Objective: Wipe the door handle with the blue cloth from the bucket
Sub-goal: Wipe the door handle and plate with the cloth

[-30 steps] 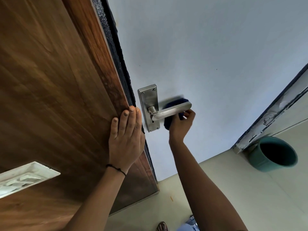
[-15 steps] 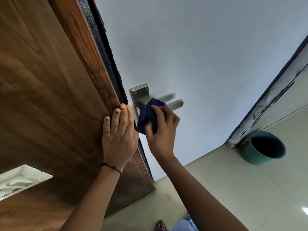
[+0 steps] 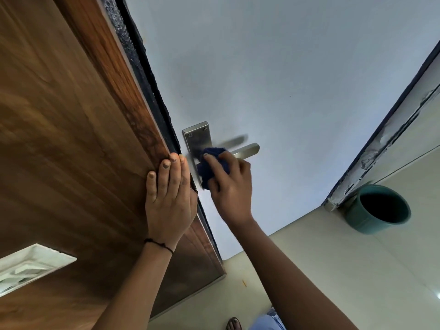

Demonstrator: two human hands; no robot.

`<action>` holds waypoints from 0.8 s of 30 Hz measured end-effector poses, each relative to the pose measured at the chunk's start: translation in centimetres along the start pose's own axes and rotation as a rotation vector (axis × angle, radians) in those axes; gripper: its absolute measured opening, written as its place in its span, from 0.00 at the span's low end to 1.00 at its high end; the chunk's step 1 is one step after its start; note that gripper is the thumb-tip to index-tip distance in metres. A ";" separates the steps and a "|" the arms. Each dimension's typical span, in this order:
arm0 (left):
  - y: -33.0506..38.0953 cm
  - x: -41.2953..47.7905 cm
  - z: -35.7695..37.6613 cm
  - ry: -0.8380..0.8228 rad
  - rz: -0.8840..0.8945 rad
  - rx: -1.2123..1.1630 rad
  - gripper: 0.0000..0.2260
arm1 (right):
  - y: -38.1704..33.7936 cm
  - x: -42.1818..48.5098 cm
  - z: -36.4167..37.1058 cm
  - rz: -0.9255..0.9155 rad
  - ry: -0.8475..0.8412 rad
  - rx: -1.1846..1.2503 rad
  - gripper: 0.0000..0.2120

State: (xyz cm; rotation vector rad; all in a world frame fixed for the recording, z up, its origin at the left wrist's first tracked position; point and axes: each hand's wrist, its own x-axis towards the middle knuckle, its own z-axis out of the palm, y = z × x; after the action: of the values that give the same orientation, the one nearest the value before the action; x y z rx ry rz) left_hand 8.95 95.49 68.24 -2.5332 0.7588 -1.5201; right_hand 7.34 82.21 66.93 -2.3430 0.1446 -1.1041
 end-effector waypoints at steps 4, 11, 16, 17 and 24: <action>0.1 -0.1 0.1 -0.005 -0.010 -0.001 0.27 | 4.4 1.8 -0.9 0.280 0.128 0.041 0.23; 0.2 -0.2 0.1 -0.019 -0.018 0.012 0.27 | 4.2 2.6 -1.2 0.640 0.132 0.553 0.21; 0.2 -0.2 0.0 -0.028 -0.031 0.018 0.27 | 5.2 2.3 -0.8 0.742 0.066 0.638 0.19; 0.3 -0.1 0.0 -0.030 -0.036 0.025 0.27 | 4.7 1.9 -0.4 0.756 0.006 0.613 0.19; 2.1 0.7 -1.0 -0.099 -0.190 -0.089 0.31 | 4.0 -0.2 -1.9 0.890 -0.131 0.758 0.20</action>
State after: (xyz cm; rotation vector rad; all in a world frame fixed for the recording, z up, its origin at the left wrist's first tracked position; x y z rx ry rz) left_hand 7.60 93.51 68.61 -2.7934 0.6009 -1.4276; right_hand 6.33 78.11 65.68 -1.3958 0.5467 -0.4277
